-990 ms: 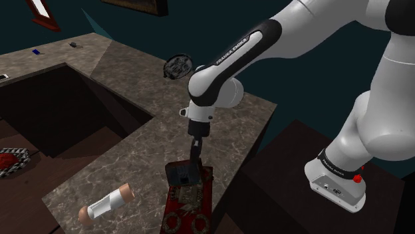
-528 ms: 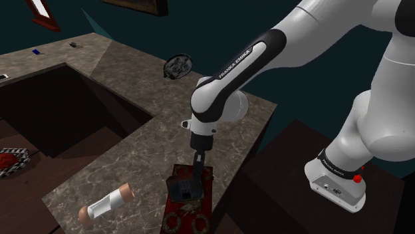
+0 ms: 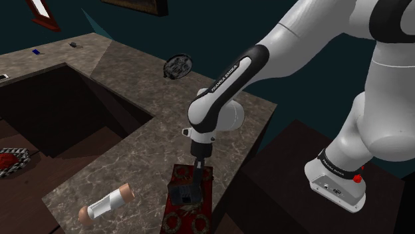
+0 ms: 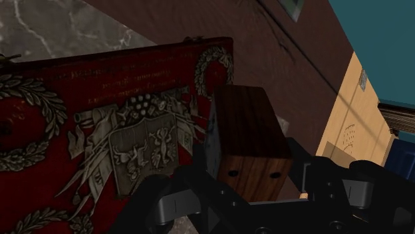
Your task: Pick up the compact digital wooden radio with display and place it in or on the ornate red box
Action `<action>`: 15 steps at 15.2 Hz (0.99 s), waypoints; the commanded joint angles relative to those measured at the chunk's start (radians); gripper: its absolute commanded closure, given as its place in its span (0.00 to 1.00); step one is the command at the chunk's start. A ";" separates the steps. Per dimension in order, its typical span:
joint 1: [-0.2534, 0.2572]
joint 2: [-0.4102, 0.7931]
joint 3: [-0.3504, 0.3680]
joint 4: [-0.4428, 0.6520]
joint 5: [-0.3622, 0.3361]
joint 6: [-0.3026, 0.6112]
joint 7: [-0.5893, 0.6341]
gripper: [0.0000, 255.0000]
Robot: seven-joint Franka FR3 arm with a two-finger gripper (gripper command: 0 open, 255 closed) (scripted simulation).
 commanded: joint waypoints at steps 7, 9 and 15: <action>0.005 0.110 0.004 0.029 0.032 0.069 -0.072 1.00; 0.006 0.123 0.004 0.032 0.036 0.075 -0.080 1.00; 0.006 0.123 0.004 0.032 0.036 0.075 -0.080 1.00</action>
